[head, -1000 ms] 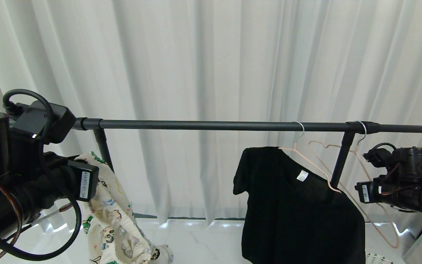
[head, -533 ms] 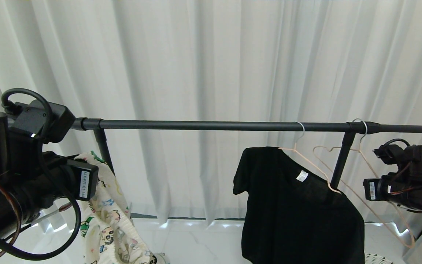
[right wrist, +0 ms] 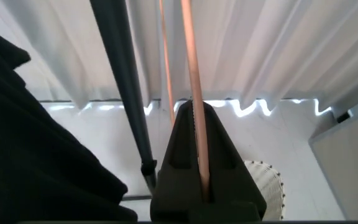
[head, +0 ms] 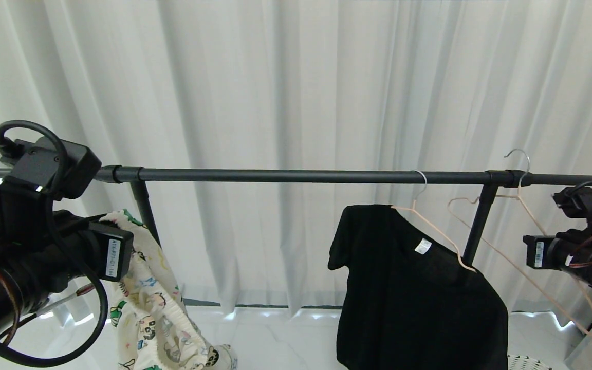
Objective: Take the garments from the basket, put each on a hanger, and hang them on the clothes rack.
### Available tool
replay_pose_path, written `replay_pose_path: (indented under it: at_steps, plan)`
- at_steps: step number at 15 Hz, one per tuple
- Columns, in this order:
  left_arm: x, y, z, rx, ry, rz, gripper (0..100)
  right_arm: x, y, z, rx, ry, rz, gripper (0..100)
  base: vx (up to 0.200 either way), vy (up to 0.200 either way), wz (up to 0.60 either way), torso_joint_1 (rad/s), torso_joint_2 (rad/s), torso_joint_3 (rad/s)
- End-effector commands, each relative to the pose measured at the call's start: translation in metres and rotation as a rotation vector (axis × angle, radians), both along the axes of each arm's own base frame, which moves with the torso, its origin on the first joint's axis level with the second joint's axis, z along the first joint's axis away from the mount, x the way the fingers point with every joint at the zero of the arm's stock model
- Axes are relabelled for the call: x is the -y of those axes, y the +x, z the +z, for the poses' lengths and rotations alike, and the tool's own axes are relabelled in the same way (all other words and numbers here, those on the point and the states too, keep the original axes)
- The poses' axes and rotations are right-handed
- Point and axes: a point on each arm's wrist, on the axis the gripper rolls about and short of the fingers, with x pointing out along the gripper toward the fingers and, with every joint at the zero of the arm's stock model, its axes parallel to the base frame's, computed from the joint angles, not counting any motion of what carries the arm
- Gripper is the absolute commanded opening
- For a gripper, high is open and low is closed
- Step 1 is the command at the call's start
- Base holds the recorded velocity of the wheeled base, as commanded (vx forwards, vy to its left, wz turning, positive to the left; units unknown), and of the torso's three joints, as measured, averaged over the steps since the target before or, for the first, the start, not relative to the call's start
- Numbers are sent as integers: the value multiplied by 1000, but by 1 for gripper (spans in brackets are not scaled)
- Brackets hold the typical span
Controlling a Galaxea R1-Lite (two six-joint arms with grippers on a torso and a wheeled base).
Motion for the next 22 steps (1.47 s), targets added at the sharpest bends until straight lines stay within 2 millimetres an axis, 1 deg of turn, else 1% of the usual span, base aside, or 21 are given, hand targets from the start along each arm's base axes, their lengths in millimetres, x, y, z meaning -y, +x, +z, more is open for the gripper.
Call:
replay_pose_path:
  at_steps: [1, 4, 8, 10, 12, 13, 14, 16, 19, 22]
  plan:
    - [-2, -4, 3, 14, -6, 0, 0, 0, -20, 5, 41, -2, 2, 0, 0, 0, 0, 0, 0, 0]
    - [-3, -5, 3, 17, -9, 2, 0, 1, -51, 11, 81, -3, 6, 0, 0, 0, 0, 0, 0, 0]
    - [-3, -5, 3, 19, -14, 2, 0, 2, -98, 20, 178, -44, 24, 0, -200, 0, 0, 2, 2, 1]
    - [-2, -4, 4, 38, -23, 2, 0, 2, -127, 16, 218, -70, 33, 0, -200, 0, 0, 15, 7, 5]
    - [-2, -4, 2, 42, -24, 0, 0, 3, -151, 9, 247, -92, 38, 0, -200, 0, 0, -5, -2, 0]
    - [-2, -5, 0, 39, -23, 0, 0, 3, -157, 7, 254, -102, 41, 0, -200, 0, 0, -12, 2, 7]
    - [-2, -5, -2, 34, -20, -1, 0, 3, -171, 5, 258, -120, 45, 0, -200, 0, 0, -2, 7, 2]
    - [-2, -6, -2, 33, -20, -1, 0, 2, -187, 7, 246, -115, 91, 0, -200, 0, 0, 0, 2, 2]
    - [-2, -6, -3, 31, -19, -4, 0, -1, -218, 14, 208, -86, 225, 0, -200, 0, 0, 1, 1, 4]
    - [1, -8, -9, 10, -9, -24, 0, -1, -231, 17, 198, -65, 286, 0, -200, 0, 0, 1, 1, 2]
